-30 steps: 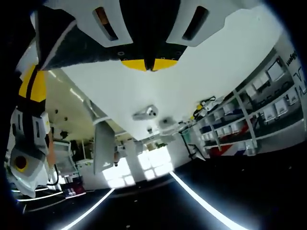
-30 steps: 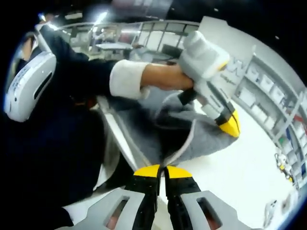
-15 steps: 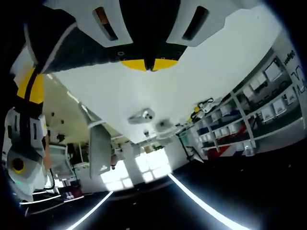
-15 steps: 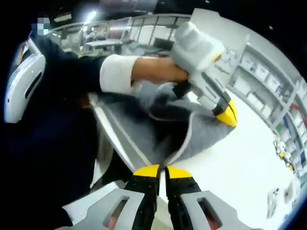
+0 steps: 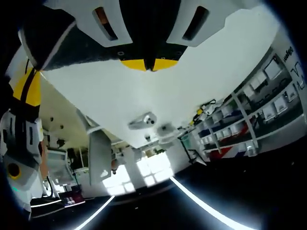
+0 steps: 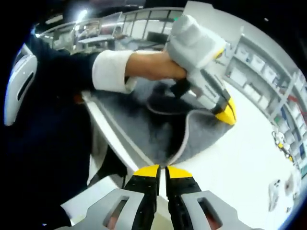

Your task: Open the folded towel by lifting each exposed corner and separating the folded layers until the towel lies flat within the target outline without major curled edges

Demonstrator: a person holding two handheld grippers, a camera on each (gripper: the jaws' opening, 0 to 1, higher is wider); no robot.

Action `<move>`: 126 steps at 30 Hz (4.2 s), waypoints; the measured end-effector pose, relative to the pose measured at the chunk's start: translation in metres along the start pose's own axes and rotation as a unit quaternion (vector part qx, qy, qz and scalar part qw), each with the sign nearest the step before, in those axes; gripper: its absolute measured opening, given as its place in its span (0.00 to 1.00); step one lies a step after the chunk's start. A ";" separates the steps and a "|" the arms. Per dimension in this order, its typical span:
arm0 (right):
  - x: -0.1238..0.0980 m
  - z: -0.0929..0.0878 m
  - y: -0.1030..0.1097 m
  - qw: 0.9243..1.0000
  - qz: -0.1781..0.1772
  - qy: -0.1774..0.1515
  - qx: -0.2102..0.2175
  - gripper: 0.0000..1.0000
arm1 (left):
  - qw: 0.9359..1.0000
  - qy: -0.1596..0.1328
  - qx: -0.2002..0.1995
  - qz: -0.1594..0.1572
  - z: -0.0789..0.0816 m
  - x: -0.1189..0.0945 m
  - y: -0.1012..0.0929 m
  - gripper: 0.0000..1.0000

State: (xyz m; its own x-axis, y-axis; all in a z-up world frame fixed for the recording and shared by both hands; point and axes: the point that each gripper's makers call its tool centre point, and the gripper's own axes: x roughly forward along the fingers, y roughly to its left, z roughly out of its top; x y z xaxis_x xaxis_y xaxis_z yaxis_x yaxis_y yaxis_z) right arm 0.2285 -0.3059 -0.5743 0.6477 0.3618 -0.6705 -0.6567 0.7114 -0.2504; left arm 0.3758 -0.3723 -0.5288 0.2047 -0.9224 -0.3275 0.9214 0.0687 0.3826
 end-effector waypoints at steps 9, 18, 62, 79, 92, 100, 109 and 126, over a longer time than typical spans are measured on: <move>-0.022 0.021 -0.002 0.998 -0.013 -0.061 -0.027 0.04 | 1.000 -0.001 0.013 -0.016 0.005 0.008 -0.009 0.04; -0.003 0.035 -0.012 0.996 -0.039 -0.058 -0.051 0.11 | 0.999 0.003 0.039 -0.017 0.006 0.005 -0.010 0.14; 0.071 0.049 -0.054 0.992 -0.115 -0.045 0.022 0.11 | 0.997 0.049 0.044 -0.046 -0.055 -0.139 -0.037 0.62; 0.080 0.038 -0.056 0.992 -0.122 -0.018 0.024 0.13 | 0.991 0.079 0.093 -0.050 -0.083 -0.132 -0.039 0.34; 0.069 0.031 -0.064 0.989 -0.129 -0.026 0.062 0.01 | 0.992 0.065 0.110 -0.009 -0.073 -0.136 -0.022 0.04; 0.050 0.031 -0.064 0.985 -0.125 -0.046 0.107 0.00 | 0.994 0.045 0.093 0.036 -0.064 -0.138 0.012 0.03; 0.026 0.025 -0.076 0.978 -0.146 -0.061 0.138 0.00 | 0.995 0.004 0.057 0.085 -0.043 -0.132 0.042 0.02; -0.004 0.018 -0.084 0.971 -0.153 -0.088 0.160 0.00 | 0.991 -0.043 -0.002 0.125 -0.024 -0.114 0.095 0.02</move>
State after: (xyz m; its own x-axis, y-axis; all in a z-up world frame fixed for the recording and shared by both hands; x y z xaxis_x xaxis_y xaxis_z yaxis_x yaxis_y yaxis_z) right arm 0.2881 -0.3564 -0.5380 0.8677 0.1813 -0.4629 -0.2880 0.9423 -0.1707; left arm 0.4478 -0.2511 -0.4757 0.3974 -0.9055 -0.1485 0.8468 0.2996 0.4395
